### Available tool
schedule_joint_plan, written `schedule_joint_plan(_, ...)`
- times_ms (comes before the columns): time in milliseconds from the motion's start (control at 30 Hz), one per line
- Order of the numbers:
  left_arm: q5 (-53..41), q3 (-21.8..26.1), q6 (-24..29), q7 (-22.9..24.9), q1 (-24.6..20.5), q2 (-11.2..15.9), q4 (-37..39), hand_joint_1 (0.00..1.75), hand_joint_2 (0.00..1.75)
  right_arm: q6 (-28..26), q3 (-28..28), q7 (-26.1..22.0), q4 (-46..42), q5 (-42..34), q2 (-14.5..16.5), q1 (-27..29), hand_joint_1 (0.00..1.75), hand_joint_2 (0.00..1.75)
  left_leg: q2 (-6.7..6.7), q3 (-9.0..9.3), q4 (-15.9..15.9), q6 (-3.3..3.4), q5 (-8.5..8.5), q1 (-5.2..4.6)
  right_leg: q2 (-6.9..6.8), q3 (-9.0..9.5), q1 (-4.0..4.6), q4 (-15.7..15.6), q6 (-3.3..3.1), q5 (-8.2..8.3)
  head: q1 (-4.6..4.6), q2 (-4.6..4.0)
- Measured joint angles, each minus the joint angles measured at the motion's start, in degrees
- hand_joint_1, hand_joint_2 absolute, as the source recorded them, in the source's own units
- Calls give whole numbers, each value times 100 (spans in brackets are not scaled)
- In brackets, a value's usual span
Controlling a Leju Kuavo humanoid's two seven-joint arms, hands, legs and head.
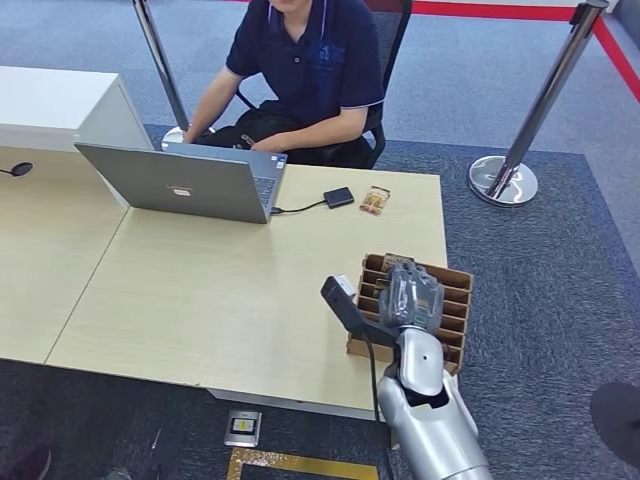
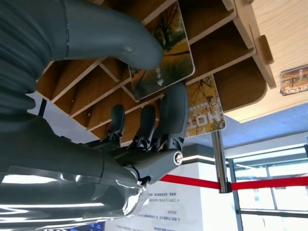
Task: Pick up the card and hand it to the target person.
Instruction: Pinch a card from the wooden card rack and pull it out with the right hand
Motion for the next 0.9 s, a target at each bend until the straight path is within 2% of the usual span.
schedule_joint_plan(333, 21, 1, 19, 0, 0, 0, 0, 0, 0, -7, -17, -41, 175, -1, 36, -61, 98, 175, 1, 1, 0, 0, 0, 0, 0, 0, 0, 0, -1, 0, -1, 0)
schedule_joint_plan(700, 52, 5, 43, -10, 0, 0, 0, 0, 0, -6, -27, -60, 277, 71, 50, -115, 151, 175, 3, 5, 0, -3, 2, 1, 0, 2, 1, 0, -5, 4, -1, 0)
schedule_joint_plan(900, 86, 9, 58, -11, -1, 0, 0, 0, 0, -11, -26, -85, 305, 104, 56, -130, 151, 175, 3, 6, 0, -5, 4, 1, 0, 3, 1, 0, -5, 5, 0, 0)
